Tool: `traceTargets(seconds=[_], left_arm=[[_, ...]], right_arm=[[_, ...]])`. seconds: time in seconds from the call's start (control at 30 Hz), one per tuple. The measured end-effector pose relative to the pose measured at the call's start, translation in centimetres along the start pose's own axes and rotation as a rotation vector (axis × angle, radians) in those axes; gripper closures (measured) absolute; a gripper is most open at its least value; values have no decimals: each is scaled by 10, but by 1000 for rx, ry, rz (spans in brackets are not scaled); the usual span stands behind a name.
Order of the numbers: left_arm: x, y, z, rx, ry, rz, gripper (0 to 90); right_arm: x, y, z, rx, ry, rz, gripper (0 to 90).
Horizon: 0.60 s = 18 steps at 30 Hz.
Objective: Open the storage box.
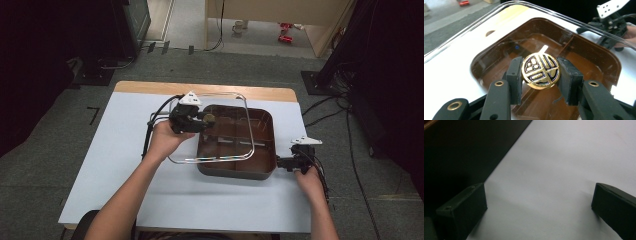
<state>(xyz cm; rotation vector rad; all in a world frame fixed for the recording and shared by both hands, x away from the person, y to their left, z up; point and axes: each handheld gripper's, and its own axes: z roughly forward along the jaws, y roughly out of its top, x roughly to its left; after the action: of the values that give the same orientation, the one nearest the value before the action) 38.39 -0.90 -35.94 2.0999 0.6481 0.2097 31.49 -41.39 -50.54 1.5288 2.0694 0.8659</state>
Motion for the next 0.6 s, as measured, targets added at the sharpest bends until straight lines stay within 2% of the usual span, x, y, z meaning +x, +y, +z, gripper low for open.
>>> traceTargets(seconds=[0.47,0.6], left_arm=[[44,-33,-54,-8,120,-98,588],[61,-46,-66,-10,158,-143,588]], right_arm=[[0,0,0,2,0,-2,0],[0,0,0,2,0,0,0]])
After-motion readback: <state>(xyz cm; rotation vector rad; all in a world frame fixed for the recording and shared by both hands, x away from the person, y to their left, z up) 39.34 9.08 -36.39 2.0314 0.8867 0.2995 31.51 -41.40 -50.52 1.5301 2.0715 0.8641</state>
